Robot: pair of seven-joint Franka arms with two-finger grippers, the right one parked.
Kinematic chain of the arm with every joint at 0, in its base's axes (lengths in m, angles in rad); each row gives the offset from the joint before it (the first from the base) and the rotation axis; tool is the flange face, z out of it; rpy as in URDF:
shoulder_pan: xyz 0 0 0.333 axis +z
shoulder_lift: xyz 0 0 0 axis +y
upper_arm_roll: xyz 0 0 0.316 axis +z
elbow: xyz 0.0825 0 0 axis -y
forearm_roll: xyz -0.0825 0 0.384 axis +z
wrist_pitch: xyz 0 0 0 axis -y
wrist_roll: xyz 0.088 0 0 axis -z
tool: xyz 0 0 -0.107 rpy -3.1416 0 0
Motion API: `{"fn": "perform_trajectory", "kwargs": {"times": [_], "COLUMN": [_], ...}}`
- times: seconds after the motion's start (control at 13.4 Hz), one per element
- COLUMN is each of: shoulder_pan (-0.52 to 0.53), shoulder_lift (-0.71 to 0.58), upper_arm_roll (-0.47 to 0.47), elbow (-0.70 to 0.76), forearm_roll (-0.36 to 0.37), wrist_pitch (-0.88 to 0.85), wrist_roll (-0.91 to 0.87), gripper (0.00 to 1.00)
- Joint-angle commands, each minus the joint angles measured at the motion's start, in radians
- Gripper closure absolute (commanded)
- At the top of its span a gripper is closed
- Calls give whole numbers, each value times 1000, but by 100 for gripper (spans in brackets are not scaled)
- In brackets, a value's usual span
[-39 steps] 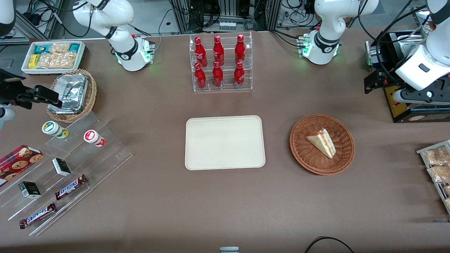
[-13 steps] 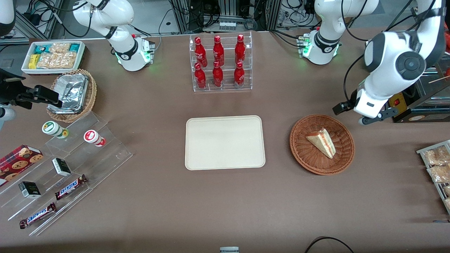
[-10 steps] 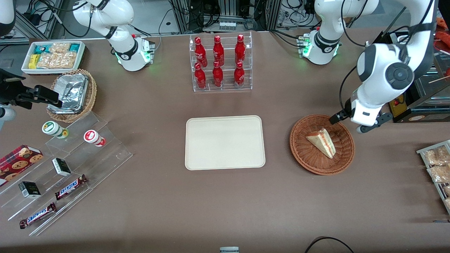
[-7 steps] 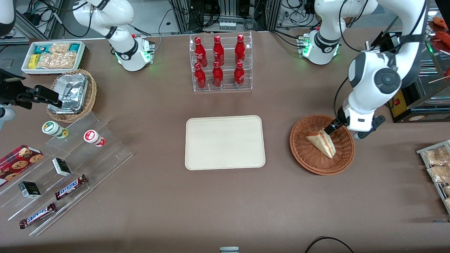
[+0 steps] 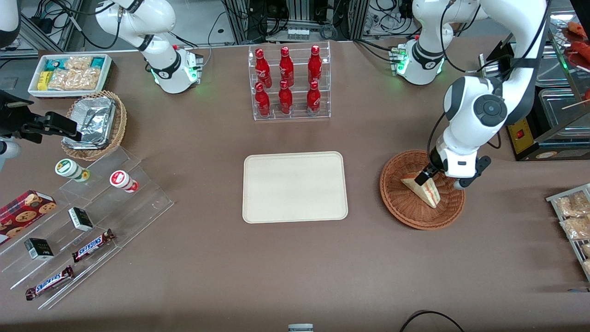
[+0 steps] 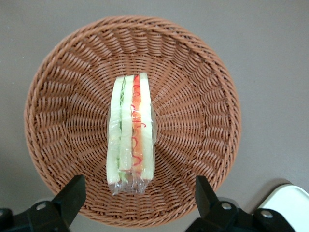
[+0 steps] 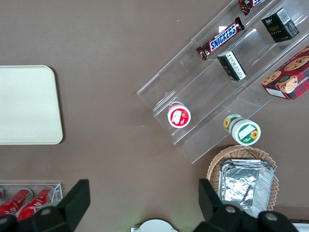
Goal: Place sandwich from basket to tray
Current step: 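Lower the left gripper and close it on the wrapped sandwich, then lift the sandwich and carry it over the cream tray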
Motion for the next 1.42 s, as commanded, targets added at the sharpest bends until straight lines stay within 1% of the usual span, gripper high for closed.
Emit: {"fn": "perform_trajectory", "kwargs": {"times": [0.0, 0.15, 0.52, 0.6, 0.67, 0.75, 0.82, 1.12, 1.35], "shoulder_pan": [-7, -7, -7, -7, -7, -7, -7, -7, -7], "shoulder_lift": [55, 88, 132, 138, 140, 140, 140, 123, 105], "upper_arm_roll": [0, 0, 4, 4, 4, 4, 4, 4, -1], "elbow": [11, 11, 14, 12, 12, 11, 11, 19, 75], "forearm_roll": [-4, -2, 12, 13, 15, 15, 18, 53, 53], "wrist_pitch": [47, 78, 81, 88, 90, 88, 87, 66, -25], "wrist_roll": [-104, -146, -147, -147, -147, -144, -141, -134, -132], "gripper": [0, 0, 0, 3, 49, 86, 100, 100, 100]}}
